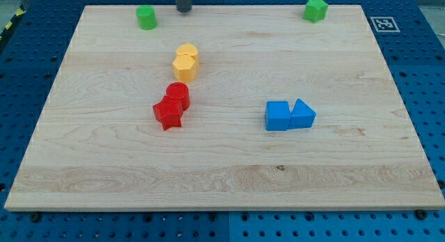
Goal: Push the green circle to the top left of the yellow heart
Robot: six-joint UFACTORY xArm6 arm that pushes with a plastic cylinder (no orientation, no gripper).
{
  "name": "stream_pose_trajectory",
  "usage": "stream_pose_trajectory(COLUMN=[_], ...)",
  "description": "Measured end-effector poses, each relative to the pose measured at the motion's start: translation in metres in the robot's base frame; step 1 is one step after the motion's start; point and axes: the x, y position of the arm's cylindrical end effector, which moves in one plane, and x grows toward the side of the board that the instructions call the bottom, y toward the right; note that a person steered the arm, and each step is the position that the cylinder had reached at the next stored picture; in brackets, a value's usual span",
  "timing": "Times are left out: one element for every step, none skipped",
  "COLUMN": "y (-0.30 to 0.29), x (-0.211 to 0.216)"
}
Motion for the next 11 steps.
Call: stream_pose_trajectory(y=[-0.018,-0.055,-0.100,-0.105,-0.091,-0.073,-0.056,-0.052,-0.034,-0.044,-0.054], x=[0.001,0.000,0.000,0.024,0.040,0.044,0.044,0.029,0.042,0.049,0.050])
